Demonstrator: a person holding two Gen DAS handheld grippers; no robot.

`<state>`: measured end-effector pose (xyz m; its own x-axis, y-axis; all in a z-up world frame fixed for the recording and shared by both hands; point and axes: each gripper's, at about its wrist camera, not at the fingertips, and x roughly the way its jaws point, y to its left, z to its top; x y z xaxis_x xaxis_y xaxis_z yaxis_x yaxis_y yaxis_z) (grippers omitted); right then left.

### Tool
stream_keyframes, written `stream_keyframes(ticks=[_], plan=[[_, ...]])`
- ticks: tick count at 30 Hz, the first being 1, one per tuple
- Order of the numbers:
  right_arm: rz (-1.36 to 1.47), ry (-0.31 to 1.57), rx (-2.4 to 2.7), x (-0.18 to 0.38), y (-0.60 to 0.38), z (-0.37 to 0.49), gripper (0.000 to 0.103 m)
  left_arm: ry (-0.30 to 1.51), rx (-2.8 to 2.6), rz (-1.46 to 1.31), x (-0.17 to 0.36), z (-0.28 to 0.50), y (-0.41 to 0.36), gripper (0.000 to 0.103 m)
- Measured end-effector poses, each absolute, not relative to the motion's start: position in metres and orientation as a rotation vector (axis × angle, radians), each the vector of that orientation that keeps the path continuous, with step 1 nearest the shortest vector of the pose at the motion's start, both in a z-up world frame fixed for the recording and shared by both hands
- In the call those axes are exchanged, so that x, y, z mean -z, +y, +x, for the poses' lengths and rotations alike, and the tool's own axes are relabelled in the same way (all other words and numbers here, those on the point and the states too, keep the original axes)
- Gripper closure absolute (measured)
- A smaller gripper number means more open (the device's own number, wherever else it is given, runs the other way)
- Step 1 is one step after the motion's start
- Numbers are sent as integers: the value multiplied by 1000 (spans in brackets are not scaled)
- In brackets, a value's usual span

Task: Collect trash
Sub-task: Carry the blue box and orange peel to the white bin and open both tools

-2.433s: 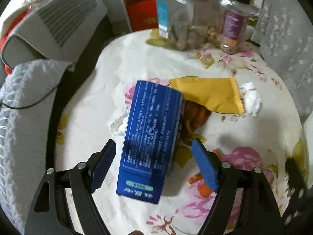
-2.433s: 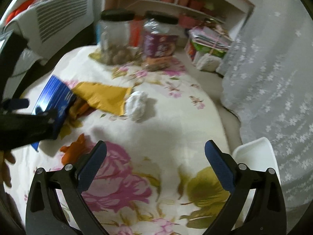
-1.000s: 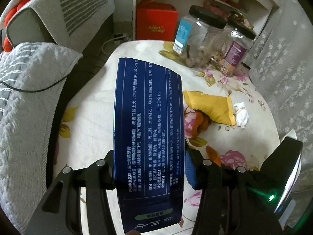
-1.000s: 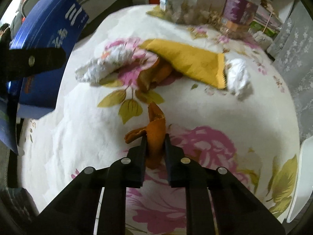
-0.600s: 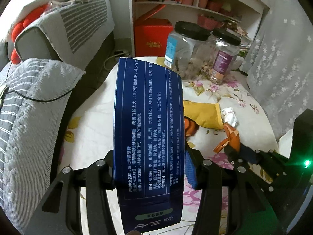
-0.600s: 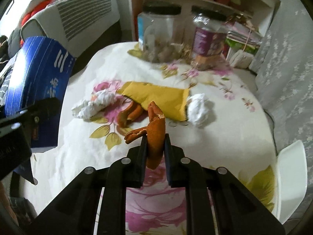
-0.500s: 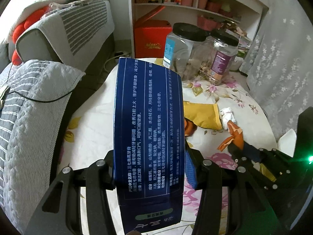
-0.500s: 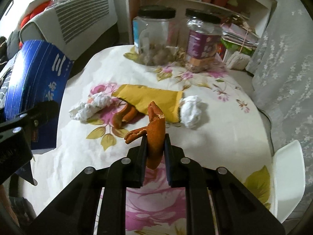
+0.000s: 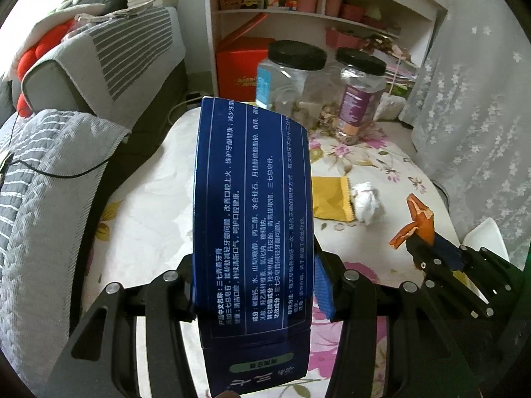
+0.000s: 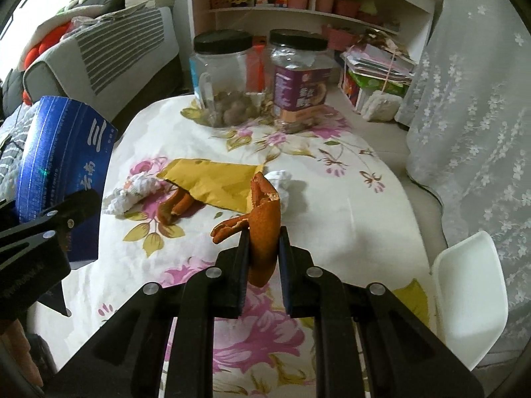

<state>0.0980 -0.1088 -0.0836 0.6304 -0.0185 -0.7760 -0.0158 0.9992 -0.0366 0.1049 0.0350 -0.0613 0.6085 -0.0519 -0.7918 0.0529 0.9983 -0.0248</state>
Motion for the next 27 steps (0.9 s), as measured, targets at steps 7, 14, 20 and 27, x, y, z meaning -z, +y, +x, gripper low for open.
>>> stream_keyframes(ticks=[7,14,20,27], plan=[[-23,861,35,75,-128,92,88,888,86,22,54,101,11,52],[-10,837,68,67,-150,85,88,860,110,47,47,95,-12,52],[-1,822,98,60,-171,77,88,849,137,66,45,91,-31,52],[9,807,137,54,-193,66,88,829,170,89,41,84,-52,52]])
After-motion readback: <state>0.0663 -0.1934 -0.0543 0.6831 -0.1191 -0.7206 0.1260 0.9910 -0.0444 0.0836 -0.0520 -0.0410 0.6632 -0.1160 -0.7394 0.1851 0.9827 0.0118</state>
